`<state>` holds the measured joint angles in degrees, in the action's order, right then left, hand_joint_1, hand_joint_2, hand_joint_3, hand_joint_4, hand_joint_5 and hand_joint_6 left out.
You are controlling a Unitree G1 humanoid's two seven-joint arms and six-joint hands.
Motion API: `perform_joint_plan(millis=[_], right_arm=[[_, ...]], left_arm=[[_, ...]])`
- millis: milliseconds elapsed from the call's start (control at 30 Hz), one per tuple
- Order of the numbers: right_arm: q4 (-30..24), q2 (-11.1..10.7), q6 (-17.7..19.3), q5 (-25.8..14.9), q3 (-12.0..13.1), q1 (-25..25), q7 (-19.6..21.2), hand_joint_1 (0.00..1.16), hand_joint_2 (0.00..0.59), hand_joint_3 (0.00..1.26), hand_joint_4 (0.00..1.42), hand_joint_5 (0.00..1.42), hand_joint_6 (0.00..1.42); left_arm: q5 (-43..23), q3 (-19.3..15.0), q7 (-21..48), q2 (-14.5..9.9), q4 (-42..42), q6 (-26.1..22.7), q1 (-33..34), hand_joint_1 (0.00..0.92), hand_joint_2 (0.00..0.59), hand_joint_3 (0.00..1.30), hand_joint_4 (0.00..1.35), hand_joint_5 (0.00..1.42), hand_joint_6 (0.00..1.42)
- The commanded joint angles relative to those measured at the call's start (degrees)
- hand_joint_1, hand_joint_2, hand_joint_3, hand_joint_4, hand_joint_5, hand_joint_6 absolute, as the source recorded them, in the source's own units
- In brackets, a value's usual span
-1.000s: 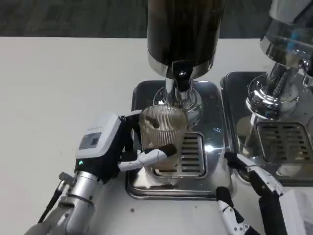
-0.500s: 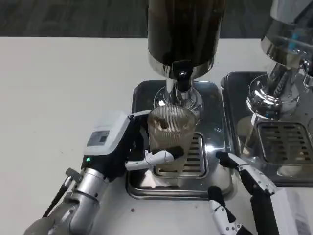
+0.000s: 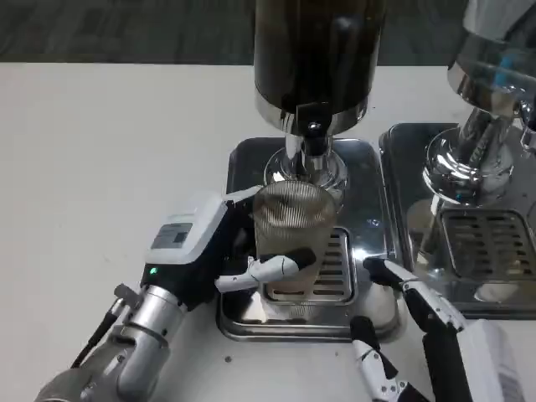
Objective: Grasp the cup under the faucet to collect the drink, then remove the cup.
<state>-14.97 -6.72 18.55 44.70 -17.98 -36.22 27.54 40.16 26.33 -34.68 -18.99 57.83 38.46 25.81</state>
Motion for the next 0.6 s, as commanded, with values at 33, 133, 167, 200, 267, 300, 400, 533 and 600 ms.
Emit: perform_joint_plan(millis=[33, 133, 167, 200, 267, 300, 400, 533, 600], right_arm=[[0.7, 0.29, -0.34, -0.45, 0.01, 0.12, 0.67, 0.36, 0.437, 0.28, 0.3, 0.27, 0.28], [1.0, 0.37, -0.3, -0.46, -0.14, 0.16, 0.8, 0.35, 0.437, 0.28, 0.3, 0.27, 0.28], [1.12, 0.4, -0.27, -0.49, -0.19, 0.17, 0.83, 0.35, 0.437, 0.28, 0.3, 0.27, 0.28], [1.24, 0.43, -0.26, -0.49, -0.25, 0.2, 0.88, 0.35, 0.437, 0.28, 0.3, 0.27, 0.28], [1.51, 0.57, -0.29, -0.44, -0.35, 0.2, 1.14, 0.35, 0.437, 0.28, 0.31, 0.27, 0.28], [1.6, 0.61, -0.3, -0.44, -0.38, 0.19, 1.24, 0.35, 0.437, 0.28, 0.31, 0.28, 0.28], [1.8, 0.69, -0.25, -0.37, -0.54, 0.09, 1.63, 0.35, 0.437, 0.28, 0.31, 0.28, 0.28], [2.08, 0.91, -0.28, -0.4, -0.76, -0.1, 1.89, 0.35, 0.437, 0.28, 0.31, 0.28, 0.3], [2.23, 0.92, -0.28, -0.55, -0.77, -0.09, 1.92, 0.35, 0.437, 0.28, 0.31, 0.28, 0.3]], left_arm=[[0.71, 0.82, 1.81, 0.1, 0.24, -1.05, 1.09, 0.03, 0.103, 0.38, 0.41, 0.57, 0.67], [1.16, 1.07, 1.77, 0.23, 0.33, -1.21, 1.26, 0.025, 0.101, 0.36, 0.4, 0.56, 0.67], [1.3, 1.16, 1.73, 0.32, 0.34, -1.34, 1.34, 0.024, 0.101, 0.36, 0.39, 0.56, 0.65], [1.44, 1.28, 1.74, 0.48, 0.34, -1.59, 1.53, 0.017, 0.102, 0.36, 0.39, 0.55, 0.65], [1.59, 1.47, 1.73, 0.69, 0.3, -2.0, 1.8, 0.012, 0.101, 0.35, 0.38, 0.55, 0.64], [1.57, 1.54, 1.91, 0.76, 0.33, -2.1, 1.92, 0.011, 0.101, 0.35, 0.38, 0.54, 0.64], [1.47, 1.92, 2.49, 0.94, 0.7, -2.44, 2.36, 0.009, 0.1, 0.34, 0.36, 0.53, 0.62], [1.4, 2.39, 2.94, 1.12, 1.15, -2.78, 2.89, 0.0, 0.101, 0.31, 0.32, 0.5, 0.6], [1.24, 2.45, 3.4, 1.31, 1.2, -2.94, 3.13, 0.0, 0.101, 0.29, 0.29, 0.48, 0.59]])
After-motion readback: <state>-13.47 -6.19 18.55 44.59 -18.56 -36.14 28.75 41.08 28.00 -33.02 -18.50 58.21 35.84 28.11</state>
